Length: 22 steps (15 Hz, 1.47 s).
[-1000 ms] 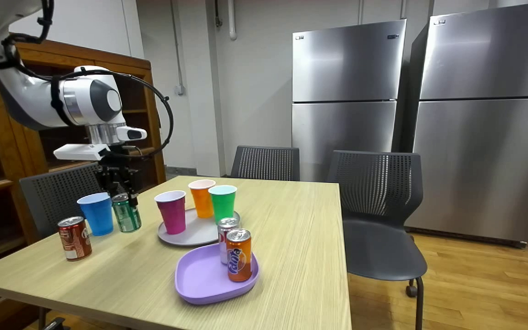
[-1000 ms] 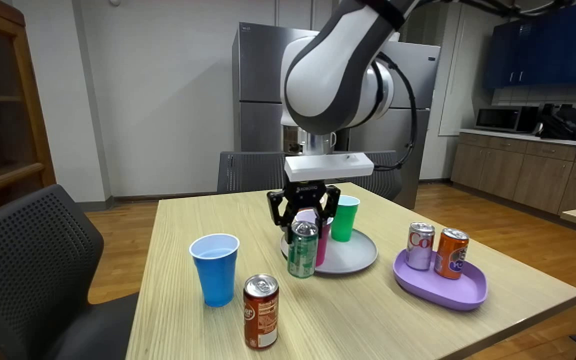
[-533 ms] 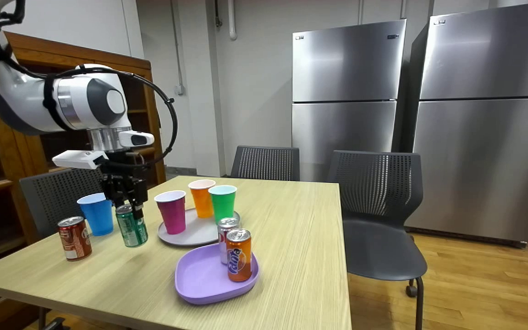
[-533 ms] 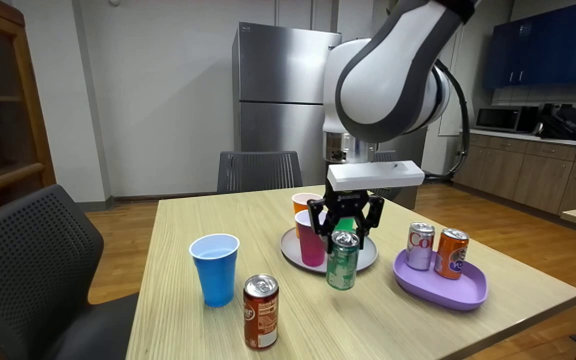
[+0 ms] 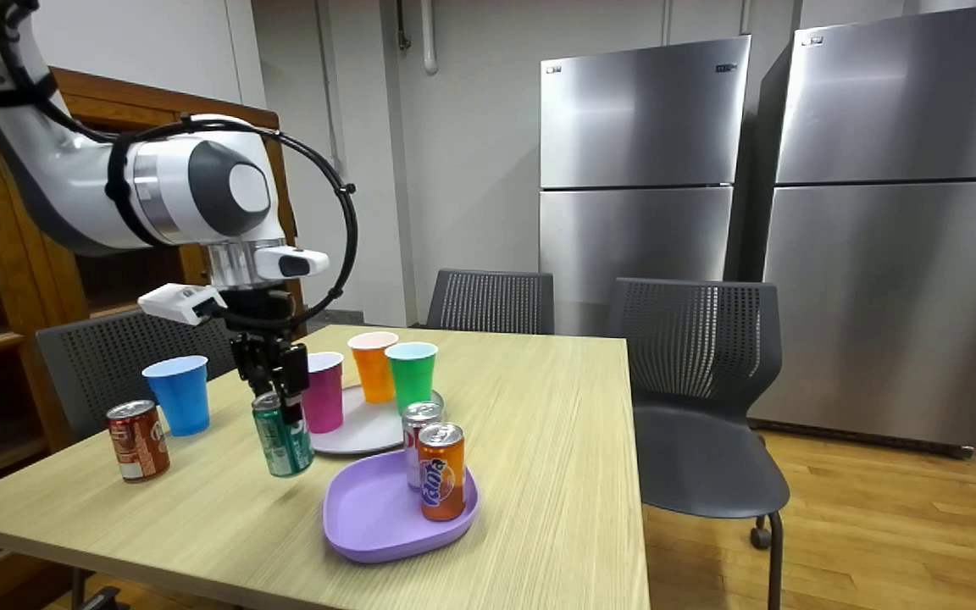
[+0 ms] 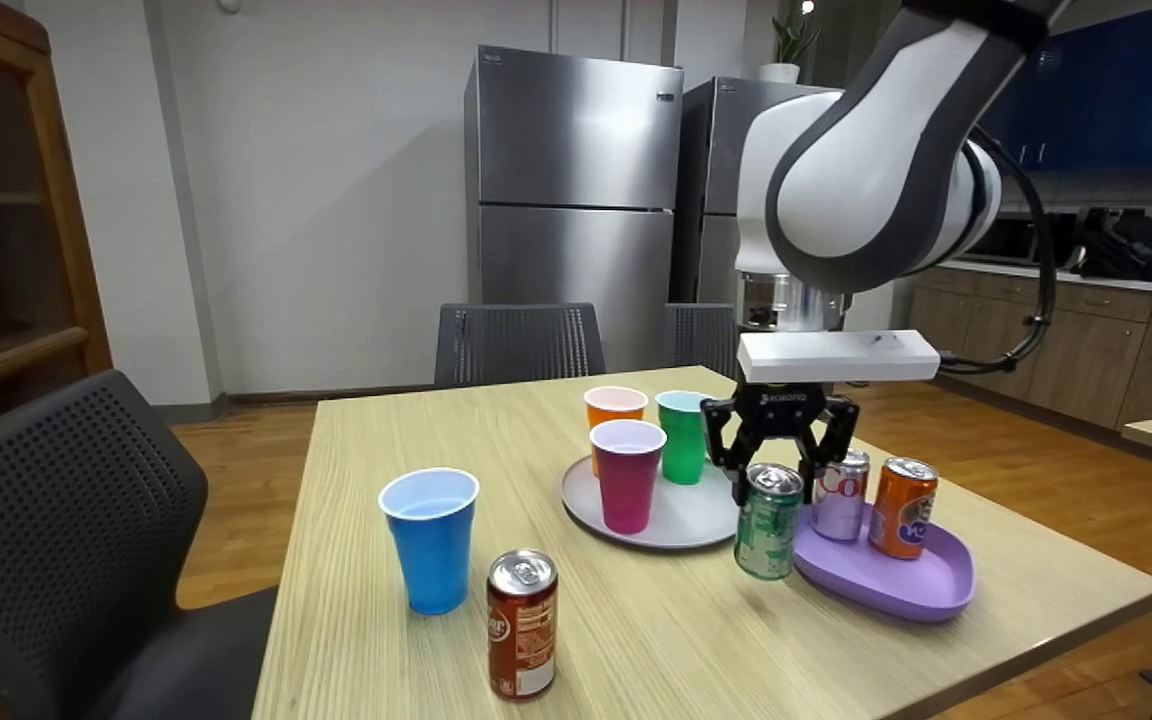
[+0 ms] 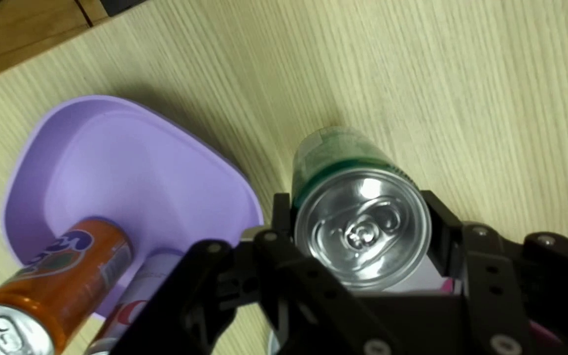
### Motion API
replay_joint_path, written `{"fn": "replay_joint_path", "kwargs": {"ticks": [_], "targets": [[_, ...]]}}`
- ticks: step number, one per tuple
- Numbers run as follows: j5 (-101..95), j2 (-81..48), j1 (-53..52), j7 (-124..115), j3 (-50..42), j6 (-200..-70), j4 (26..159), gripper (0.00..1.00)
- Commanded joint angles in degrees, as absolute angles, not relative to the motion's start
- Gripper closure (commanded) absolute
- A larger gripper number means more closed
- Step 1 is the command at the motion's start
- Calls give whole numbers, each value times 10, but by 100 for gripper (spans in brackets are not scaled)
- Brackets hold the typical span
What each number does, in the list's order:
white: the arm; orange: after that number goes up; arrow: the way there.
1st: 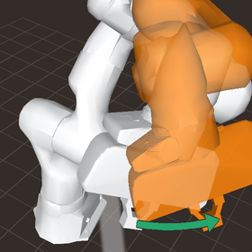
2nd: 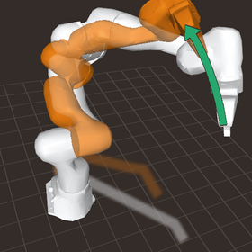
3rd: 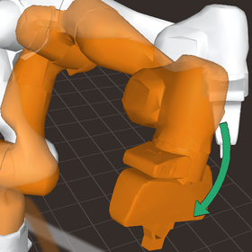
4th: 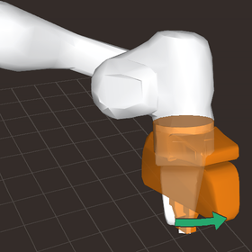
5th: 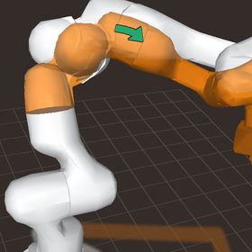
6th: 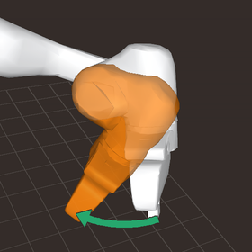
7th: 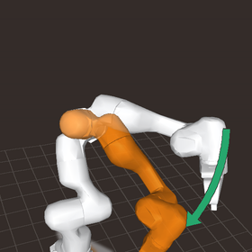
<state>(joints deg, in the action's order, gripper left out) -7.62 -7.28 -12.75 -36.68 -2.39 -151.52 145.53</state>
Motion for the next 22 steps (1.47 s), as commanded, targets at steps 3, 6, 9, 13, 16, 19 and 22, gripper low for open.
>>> {"fn": "replay_joint_path", "kwargs": {"ticks": [3,6,9,13,16,19,22], "targets": [[-111,-28,-90,-430,-32,-1522,1491,62],[-119,-27,-74,-453,-39,-1524,1494,62],[-129,-25,-59,-474,-48,-1525,1496,62],[-135,-28,-45,-496,-56,-1528,1494,62],[-133,-33,-40,-506,-59,-1528,1491,62],[-129,-38,-38,-516,-58,-1530,1488,62],[-125,-42,-35,-523,-58,-1530,1486,62]]}}
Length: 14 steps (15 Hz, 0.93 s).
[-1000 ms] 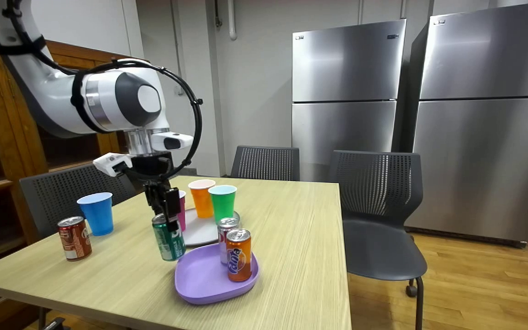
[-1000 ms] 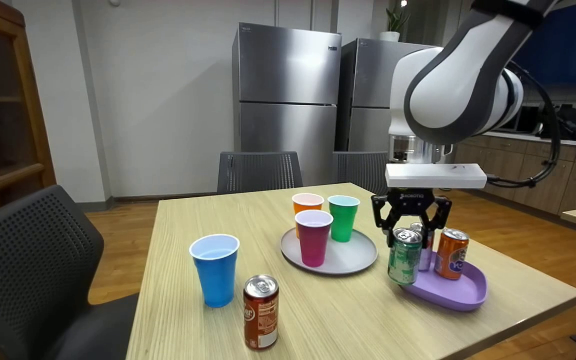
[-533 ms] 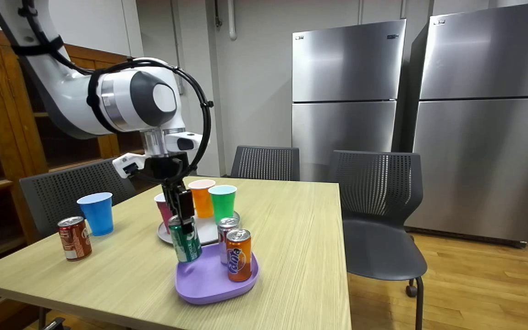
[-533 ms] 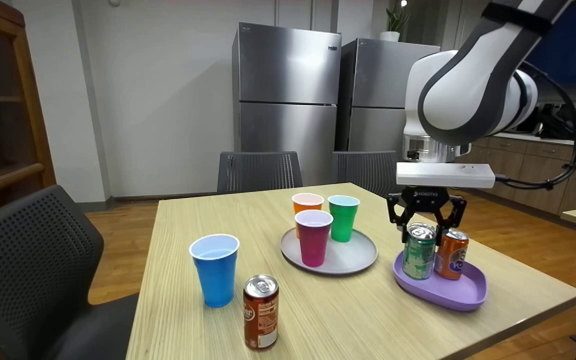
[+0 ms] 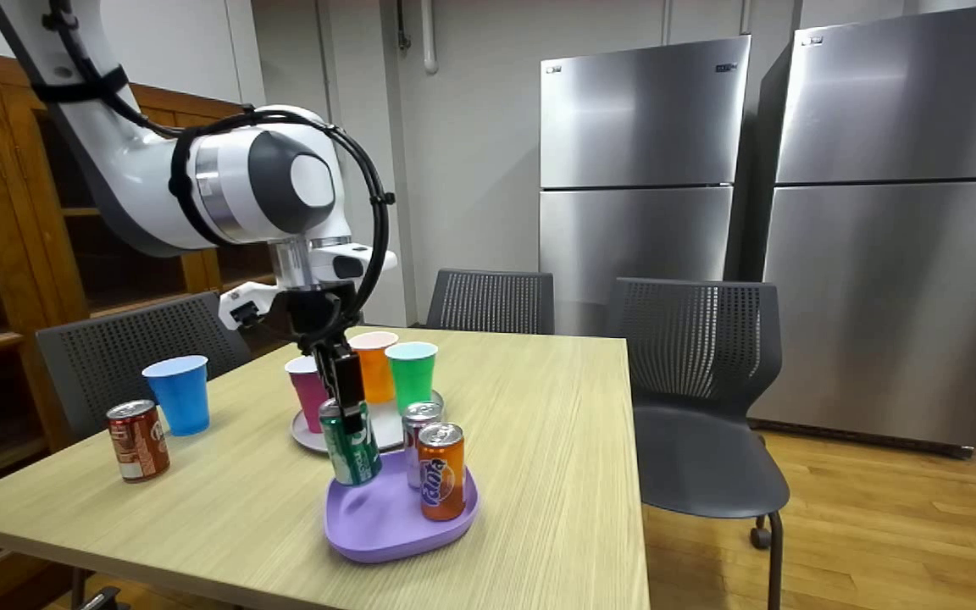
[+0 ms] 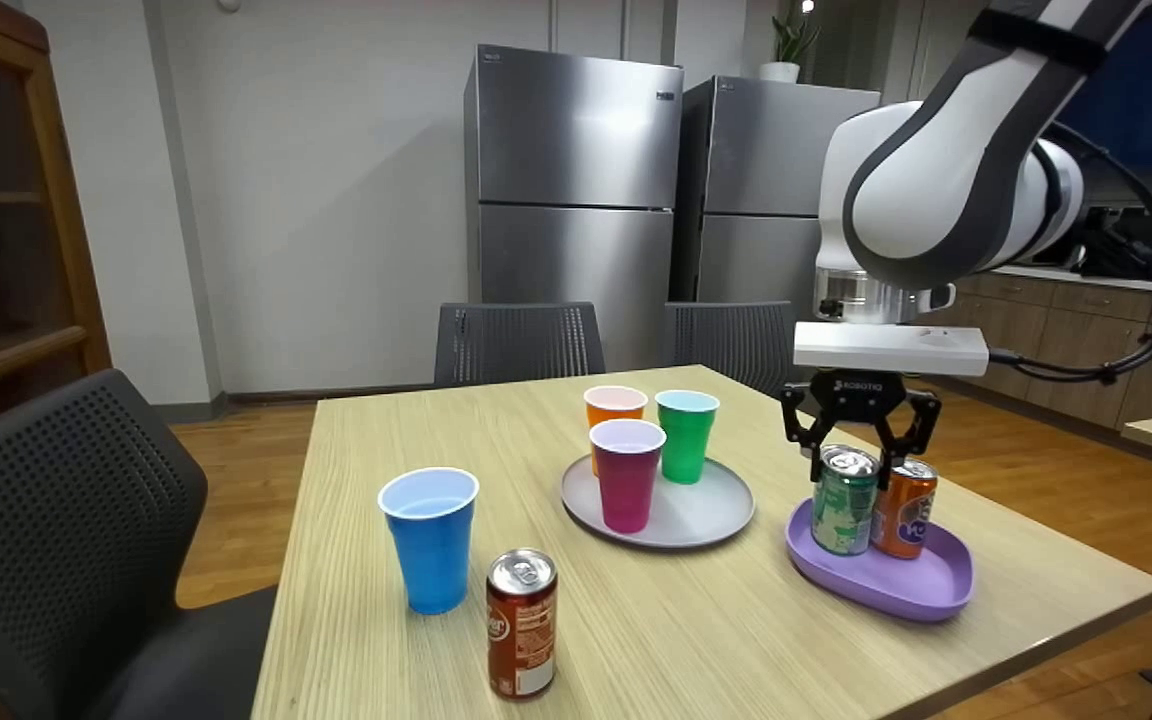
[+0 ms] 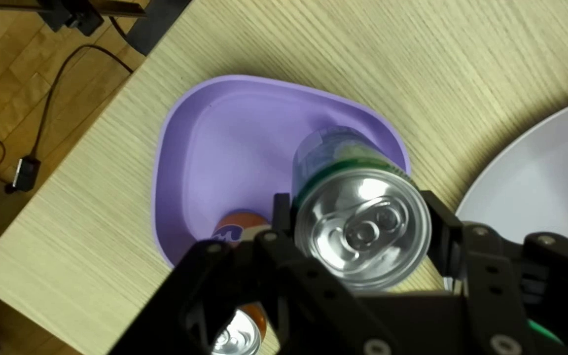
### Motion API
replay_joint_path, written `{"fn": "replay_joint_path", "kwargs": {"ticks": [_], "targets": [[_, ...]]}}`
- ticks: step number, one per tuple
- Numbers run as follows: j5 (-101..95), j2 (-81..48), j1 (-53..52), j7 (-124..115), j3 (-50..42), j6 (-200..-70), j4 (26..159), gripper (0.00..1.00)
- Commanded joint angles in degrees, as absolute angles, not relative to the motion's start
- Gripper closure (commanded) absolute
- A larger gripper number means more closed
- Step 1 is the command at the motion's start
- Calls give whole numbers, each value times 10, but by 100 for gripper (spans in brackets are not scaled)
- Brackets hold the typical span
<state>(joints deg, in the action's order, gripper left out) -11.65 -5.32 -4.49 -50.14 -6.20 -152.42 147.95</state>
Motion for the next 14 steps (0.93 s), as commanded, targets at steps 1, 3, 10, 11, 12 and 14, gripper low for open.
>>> {"fn": "replay_joint_path", "kwargs": {"ticks": [1,3,10,11,12,14], "targets": [[-125,-43,-34,-525,-58,-1530,1485,62],[-123,-50,-34,-527,-57,-1529,1478,62],[-109,-82,-35,-517,-57,-1532,1450,62],[-108,-87,-35,-518,-58,-1532,1445,62],[-106,-92,-36,-515,-58,-1532,1440,62],[-102,-104,-38,-513,-58,-1531,1429,62]]}}
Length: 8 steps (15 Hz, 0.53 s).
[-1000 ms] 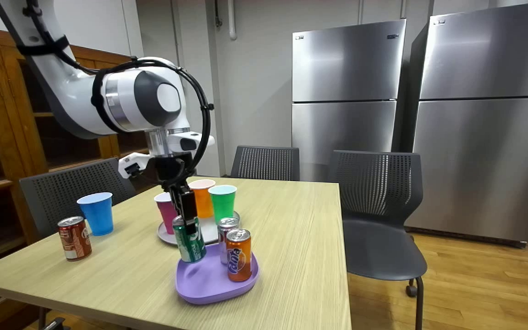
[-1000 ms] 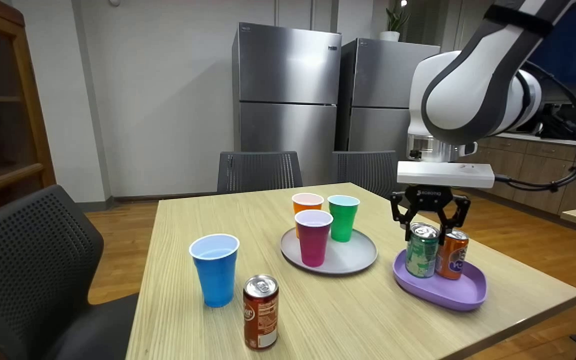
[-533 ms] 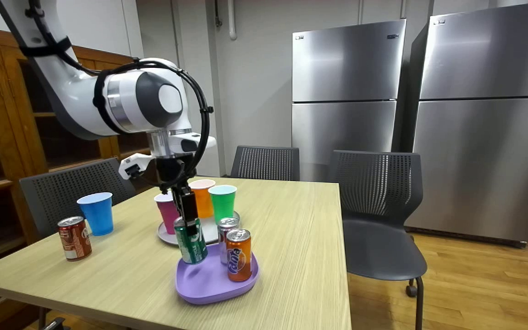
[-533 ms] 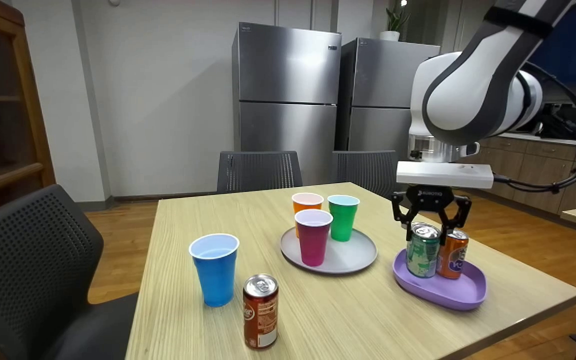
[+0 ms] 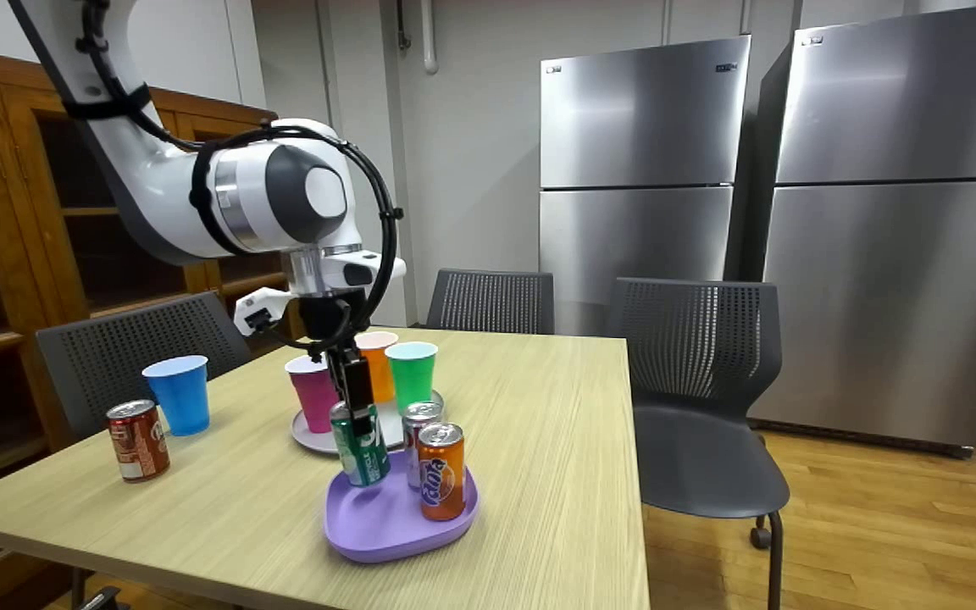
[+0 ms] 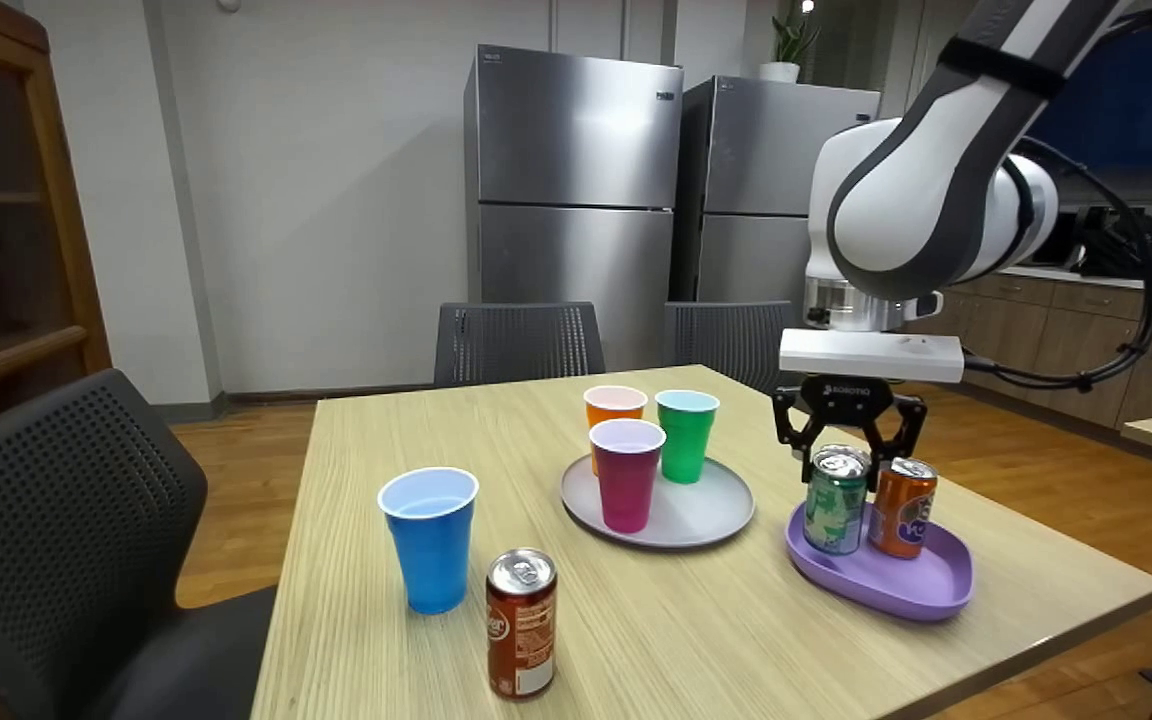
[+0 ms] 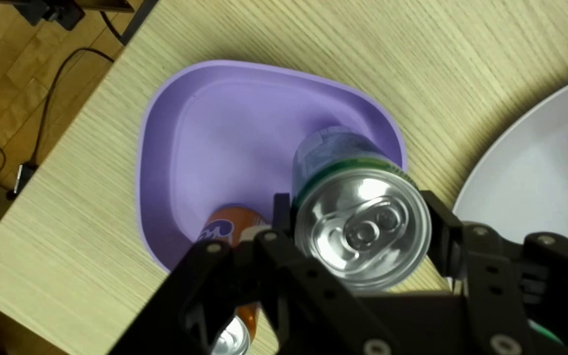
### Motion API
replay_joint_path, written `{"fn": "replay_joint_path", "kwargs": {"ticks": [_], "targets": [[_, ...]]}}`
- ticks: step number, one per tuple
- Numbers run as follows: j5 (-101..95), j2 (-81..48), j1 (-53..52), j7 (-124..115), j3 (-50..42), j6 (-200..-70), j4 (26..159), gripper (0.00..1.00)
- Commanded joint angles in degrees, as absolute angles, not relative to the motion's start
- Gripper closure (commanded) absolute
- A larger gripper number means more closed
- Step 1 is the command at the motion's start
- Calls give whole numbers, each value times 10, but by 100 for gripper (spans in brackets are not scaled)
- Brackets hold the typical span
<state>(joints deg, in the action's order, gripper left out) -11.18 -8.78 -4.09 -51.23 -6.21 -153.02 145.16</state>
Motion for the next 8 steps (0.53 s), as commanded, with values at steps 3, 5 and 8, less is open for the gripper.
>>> {"fn": "replay_joint_path", "kwargs": {"ticks": [3,5,8], "targets": [[-93,-119,-40,-509,-59,-1531,1417,62],[-90,-126,-41,-508,-60,-1529,1411,62],[-87,-137,-45,-508,-61,-1528,1403,62]]}}
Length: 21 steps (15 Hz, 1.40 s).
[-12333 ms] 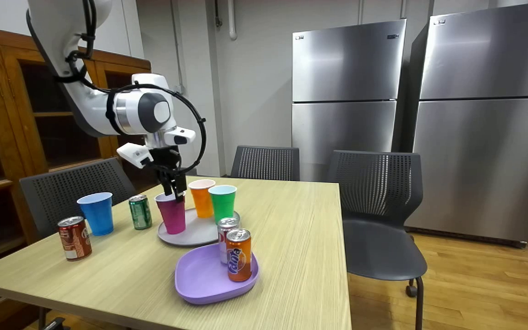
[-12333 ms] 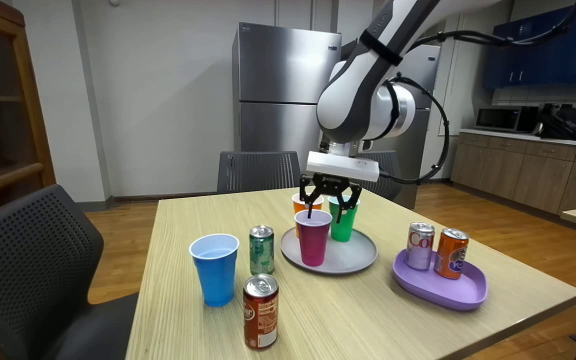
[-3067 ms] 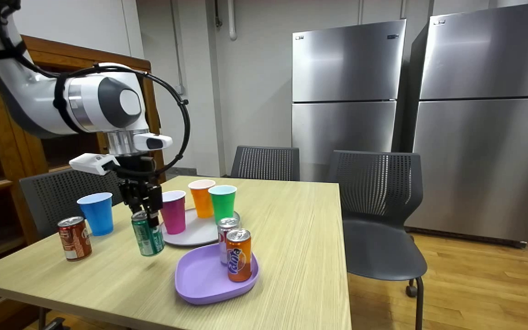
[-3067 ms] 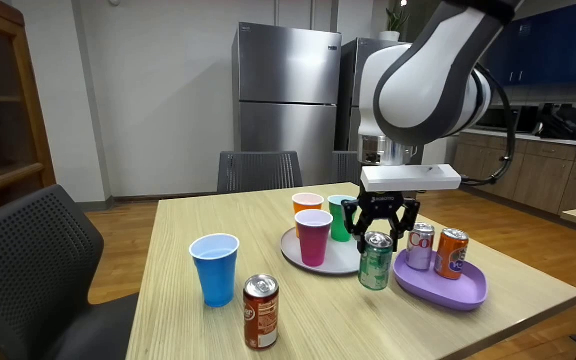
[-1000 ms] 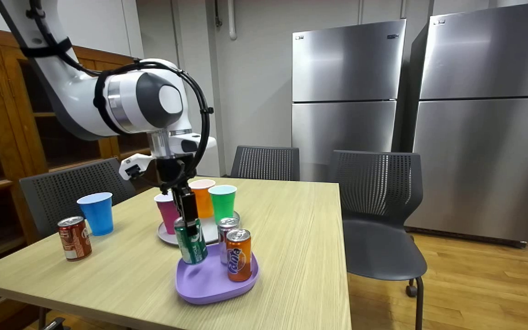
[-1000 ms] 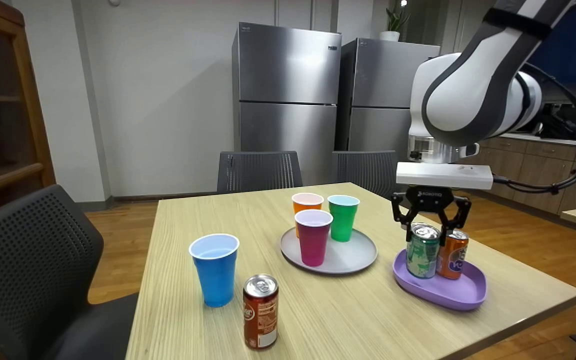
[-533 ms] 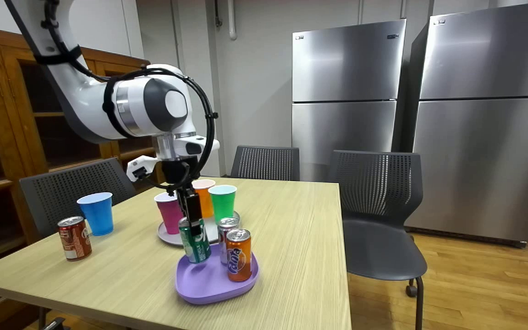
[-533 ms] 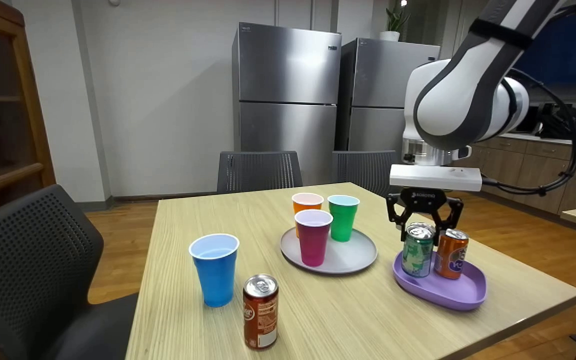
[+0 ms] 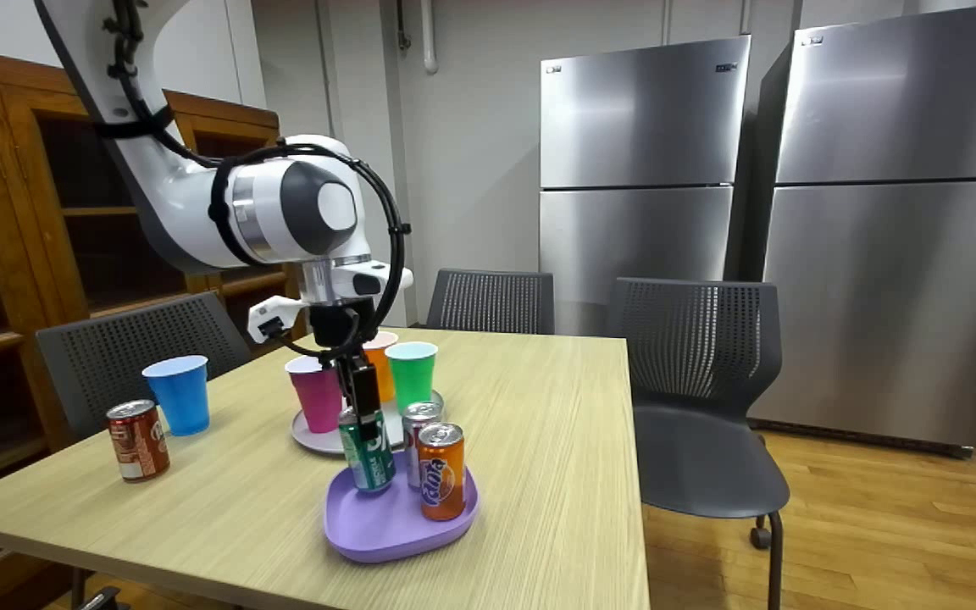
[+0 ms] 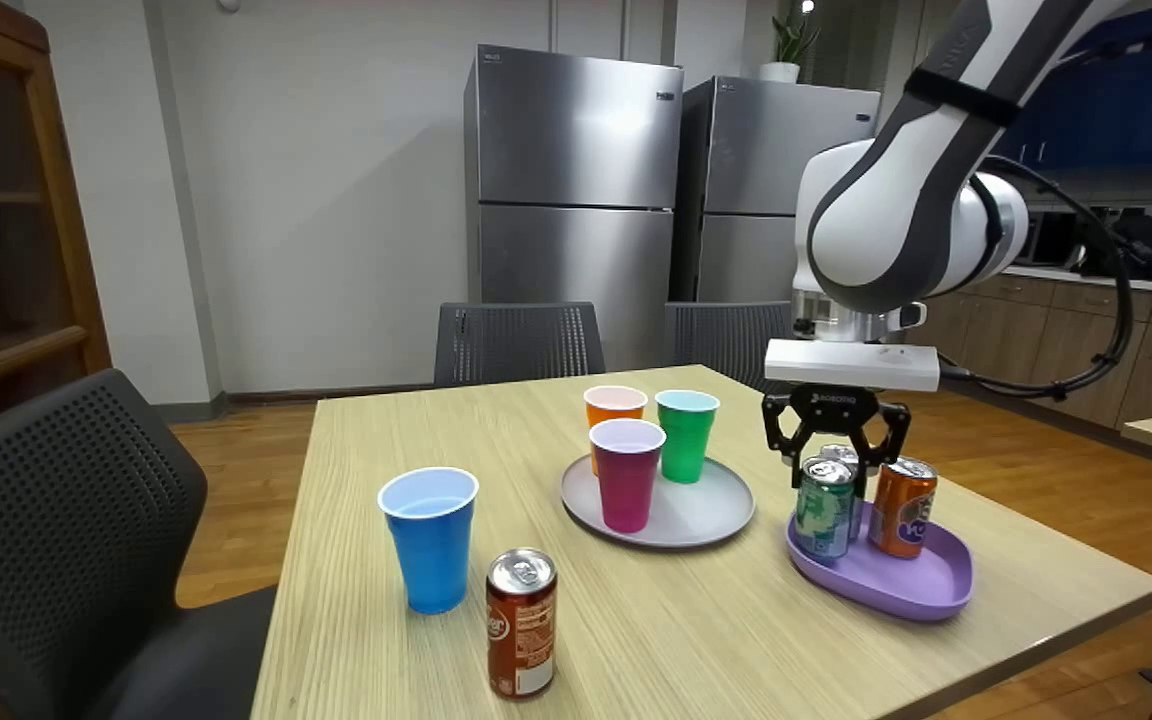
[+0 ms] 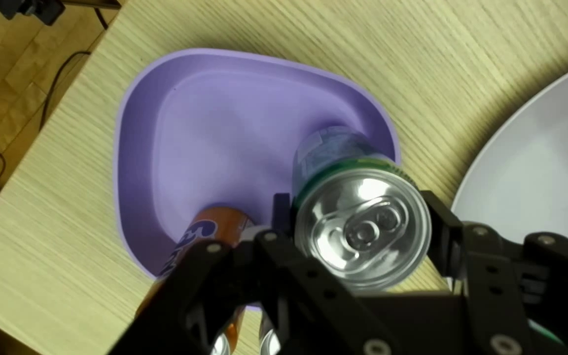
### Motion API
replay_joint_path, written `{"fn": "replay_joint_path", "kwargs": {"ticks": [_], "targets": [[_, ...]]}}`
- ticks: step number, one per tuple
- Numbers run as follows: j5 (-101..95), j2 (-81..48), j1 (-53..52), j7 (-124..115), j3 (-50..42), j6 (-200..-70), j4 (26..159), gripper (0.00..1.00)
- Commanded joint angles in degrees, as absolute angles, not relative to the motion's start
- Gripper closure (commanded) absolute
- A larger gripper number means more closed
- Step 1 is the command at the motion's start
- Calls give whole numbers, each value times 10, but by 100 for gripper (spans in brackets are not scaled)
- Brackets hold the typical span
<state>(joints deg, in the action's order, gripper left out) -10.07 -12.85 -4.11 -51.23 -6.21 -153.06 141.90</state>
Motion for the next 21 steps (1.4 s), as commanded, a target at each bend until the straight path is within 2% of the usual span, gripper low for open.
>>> {"fn": "replay_joint_path", "kwargs": {"ticks": [1,4,5,6,7,9,21], "targets": [[-86,-139,-45,-507,-62,-1527,1401,62],[-83,-143,-47,-506,-62,-1526,1398,62],[-82,-144,-48,-505,-62,-1524,1396,40],[-82,-144,-49,-506,-62,-1525,1397,12],[-82,-142,-50,-508,-63,-1525,1398,11],[-86,-135,-52,-513,-66,-1526,1401,1],[-145,-57,-81,-553,-63,-1529,1449,0]]}}
